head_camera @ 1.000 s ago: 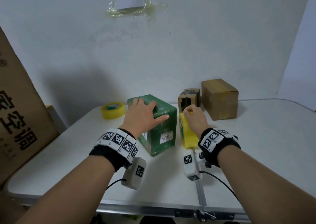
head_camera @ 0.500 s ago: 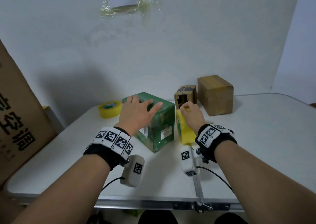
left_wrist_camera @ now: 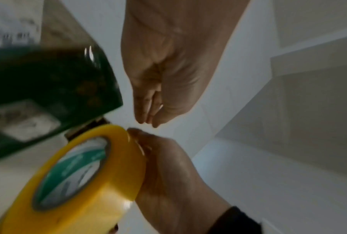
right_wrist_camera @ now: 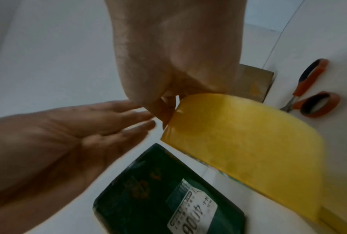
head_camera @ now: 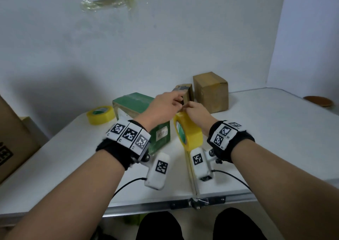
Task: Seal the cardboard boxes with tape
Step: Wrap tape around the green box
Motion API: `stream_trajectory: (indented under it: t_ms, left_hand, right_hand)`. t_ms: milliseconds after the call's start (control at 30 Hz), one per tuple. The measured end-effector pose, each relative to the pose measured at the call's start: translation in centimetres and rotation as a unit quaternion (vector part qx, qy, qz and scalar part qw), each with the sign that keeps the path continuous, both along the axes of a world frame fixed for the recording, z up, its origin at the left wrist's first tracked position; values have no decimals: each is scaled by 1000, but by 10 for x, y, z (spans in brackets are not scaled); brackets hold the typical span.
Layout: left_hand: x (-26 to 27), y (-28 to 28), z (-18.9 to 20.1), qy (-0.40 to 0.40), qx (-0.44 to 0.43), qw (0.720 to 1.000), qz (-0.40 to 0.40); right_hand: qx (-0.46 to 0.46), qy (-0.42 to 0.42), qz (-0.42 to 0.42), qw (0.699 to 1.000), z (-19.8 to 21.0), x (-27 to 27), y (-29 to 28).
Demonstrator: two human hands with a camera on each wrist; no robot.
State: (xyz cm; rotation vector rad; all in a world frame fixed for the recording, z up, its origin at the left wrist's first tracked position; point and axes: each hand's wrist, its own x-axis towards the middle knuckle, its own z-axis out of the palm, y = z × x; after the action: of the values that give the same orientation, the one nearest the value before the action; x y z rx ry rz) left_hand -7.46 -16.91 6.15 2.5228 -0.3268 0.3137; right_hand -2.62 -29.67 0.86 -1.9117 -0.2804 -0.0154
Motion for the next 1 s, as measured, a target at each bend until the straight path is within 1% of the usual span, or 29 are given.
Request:
stream_trajectory:
  t_ms: [67,133,267,433,533,667,700,767,833,900,933,1000]
  left_hand:
    - [4,-15,-14,42,41,998,1]
    - [9,-22,-25,49,74,996,22]
    - [16,-25,-28,19,54,997,46]
    - [17,-28,-25,-19,59,996,62]
    - [20,-28,-25,-23,64,995,67]
    - [22,-30,-24,-37,84,994,67]
    - [21,-30,-23,-40,92,993,63]
    - [20,-30,-23,-40,102,992,57]
    - [19,-29,-22,-39,91,994,55]
    - [19,-29,-22,-35,84,994,54]
    - [19,-30,-23,-30,86,994,54]
    - [17,-32,-23,-23,97,994,55]
  right_hand:
    - [-8,3,-6,1000,-4,-5,-5]
    - [-5,1,-13,1000,-10,-8,-12]
    - [18,-14,-26,999,-15,-11,-25]
    - [-2,-33,-18,999,-17,-15,-28]
    - [-32,-54,-11,998,-18,-18,-32]
    - [-41,-61,-1,997,-18,-18,-35]
    - [-45,-51,-14,998,-19,-15,-37]
    - [-21,23,-23,999,-17,-16,-42]
    - [8,104,-10,994,-16,-21,-45]
    - [-2,162,9,987,-17,-27,-47]
    - [-7,169,18,985,-19,-28,-47]
    - [-23,146,12,989,-20,-27,-47]
